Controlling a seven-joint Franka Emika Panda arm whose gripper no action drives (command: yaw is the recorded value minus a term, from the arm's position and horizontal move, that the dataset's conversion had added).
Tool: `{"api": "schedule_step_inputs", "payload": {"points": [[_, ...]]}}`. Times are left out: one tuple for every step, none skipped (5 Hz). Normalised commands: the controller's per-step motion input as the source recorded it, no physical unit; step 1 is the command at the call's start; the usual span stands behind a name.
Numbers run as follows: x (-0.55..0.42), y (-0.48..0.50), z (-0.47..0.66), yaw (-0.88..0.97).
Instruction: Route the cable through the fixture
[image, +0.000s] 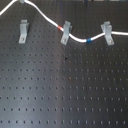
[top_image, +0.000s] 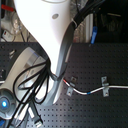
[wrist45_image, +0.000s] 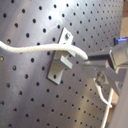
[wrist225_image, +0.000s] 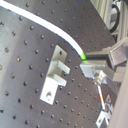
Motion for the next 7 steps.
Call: {"api": "schedule_step_inputs", "payload": {"points": [[-0.057,0.617,0.25,0.00],[-0.131,0.294,0.16,0.03],[-0.191,0.017,0.00,0.07],[-0.138,-0.149,0.03,0.07],[-0.049,-0.106,0.23,0.08],[-0.014,-0.038,0.14,0.06],[0.000,-0.008,0.23,0.05]]}}
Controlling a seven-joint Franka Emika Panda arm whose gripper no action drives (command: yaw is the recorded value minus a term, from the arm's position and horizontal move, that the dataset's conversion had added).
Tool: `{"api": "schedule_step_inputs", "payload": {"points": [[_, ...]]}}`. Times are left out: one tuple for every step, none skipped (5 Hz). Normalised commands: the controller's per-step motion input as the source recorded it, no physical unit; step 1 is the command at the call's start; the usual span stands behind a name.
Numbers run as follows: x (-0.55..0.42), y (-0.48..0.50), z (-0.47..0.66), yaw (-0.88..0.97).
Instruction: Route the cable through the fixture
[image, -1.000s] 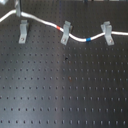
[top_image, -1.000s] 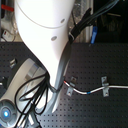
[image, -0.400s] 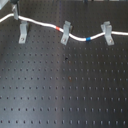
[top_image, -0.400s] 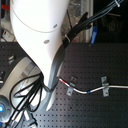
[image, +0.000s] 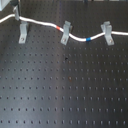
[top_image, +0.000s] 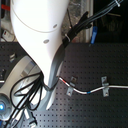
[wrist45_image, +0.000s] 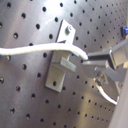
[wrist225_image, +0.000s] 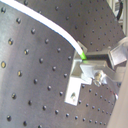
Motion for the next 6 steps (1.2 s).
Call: {"api": "schedule_step_inputs", "payload": {"points": [[0.007,0.003,0.35,0.05],[-0.052,0.028,0.31,0.02],[-0.102,0.049,0.23,0.01],[-0.240,0.064,0.13,0.01],[-0.178,0.082,0.12,0.01],[-0.110,0.072,0.23,0.03]]}}
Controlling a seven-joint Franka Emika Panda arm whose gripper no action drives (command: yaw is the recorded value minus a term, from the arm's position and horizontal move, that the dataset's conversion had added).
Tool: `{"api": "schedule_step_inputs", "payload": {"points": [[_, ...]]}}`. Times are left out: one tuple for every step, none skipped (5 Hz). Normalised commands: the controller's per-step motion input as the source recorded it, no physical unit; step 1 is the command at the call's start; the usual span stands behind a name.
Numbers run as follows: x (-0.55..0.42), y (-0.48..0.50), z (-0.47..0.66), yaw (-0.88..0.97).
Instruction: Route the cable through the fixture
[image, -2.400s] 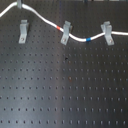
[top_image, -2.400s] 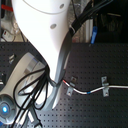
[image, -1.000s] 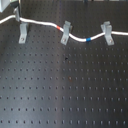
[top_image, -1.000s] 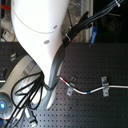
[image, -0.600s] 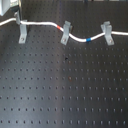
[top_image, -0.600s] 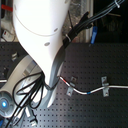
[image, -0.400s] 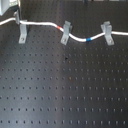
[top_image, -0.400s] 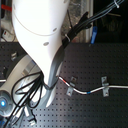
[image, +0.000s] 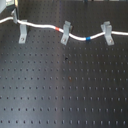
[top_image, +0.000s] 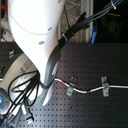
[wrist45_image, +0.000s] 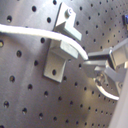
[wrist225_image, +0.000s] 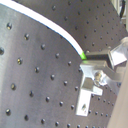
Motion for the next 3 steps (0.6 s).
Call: {"api": "schedule_step_inputs", "payload": {"points": [[-0.085,0.090,0.38,0.05],[-0.101,0.119,0.39,0.05],[-0.018,-0.035,-0.05,0.07]]}}
